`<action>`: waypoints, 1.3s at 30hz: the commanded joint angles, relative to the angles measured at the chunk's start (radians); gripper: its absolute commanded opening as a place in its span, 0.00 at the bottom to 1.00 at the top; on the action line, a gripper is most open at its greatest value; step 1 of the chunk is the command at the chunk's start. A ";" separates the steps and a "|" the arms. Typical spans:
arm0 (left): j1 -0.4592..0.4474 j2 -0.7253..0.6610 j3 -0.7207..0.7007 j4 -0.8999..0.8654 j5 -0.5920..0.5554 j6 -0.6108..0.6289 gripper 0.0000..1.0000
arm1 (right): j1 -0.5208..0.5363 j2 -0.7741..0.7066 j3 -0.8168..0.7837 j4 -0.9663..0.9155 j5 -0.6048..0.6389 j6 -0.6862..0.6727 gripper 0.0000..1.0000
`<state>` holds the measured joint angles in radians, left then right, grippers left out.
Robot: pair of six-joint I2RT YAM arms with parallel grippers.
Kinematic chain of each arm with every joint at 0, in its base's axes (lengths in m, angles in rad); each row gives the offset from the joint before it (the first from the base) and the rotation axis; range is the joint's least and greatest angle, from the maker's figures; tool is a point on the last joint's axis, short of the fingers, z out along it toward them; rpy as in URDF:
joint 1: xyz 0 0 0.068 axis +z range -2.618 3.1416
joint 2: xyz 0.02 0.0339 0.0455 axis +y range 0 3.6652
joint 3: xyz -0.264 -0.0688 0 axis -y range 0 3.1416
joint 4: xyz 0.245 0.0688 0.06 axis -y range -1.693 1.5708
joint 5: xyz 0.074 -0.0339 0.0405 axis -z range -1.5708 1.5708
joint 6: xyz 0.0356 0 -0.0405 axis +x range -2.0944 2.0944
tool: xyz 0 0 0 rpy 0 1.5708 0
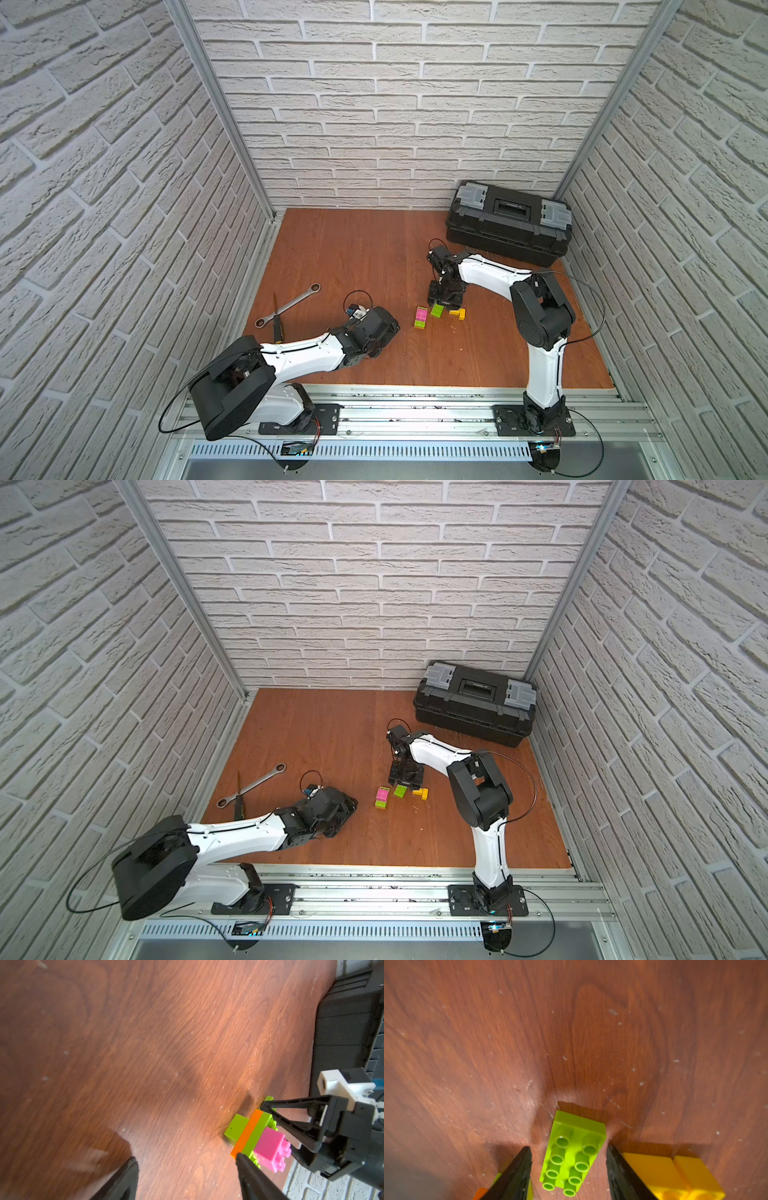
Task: Assemble a carrot with lego
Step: Pick up the lego brick from the center of the board.
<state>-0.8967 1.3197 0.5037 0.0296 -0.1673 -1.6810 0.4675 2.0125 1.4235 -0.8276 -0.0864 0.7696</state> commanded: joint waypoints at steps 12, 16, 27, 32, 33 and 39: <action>0.008 0.014 0.018 0.024 0.011 0.014 0.76 | 0.010 0.008 -0.011 -0.009 0.012 -0.017 0.46; 0.009 0.018 0.016 0.028 0.010 0.020 0.75 | 0.018 0.010 -0.006 -0.019 0.020 -0.024 0.42; 0.037 0.040 0.033 0.039 0.052 0.050 0.73 | 0.044 0.021 0.000 -0.036 0.043 -0.028 0.42; 0.057 0.057 0.050 0.043 0.075 0.070 0.72 | 0.047 0.015 0.021 -0.063 0.066 -0.044 0.33; 0.059 0.061 0.054 0.045 0.080 0.074 0.71 | 0.047 0.013 0.023 -0.067 0.070 -0.047 0.32; 0.074 0.100 0.073 0.074 0.108 0.083 0.62 | 0.046 -0.001 0.024 -0.080 0.080 -0.063 0.16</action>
<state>-0.8307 1.4021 0.5533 0.0677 -0.0799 -1.6173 0.5072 2.0171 1.4303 -0.8761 -0.0319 0.7231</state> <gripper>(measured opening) 0.631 0.333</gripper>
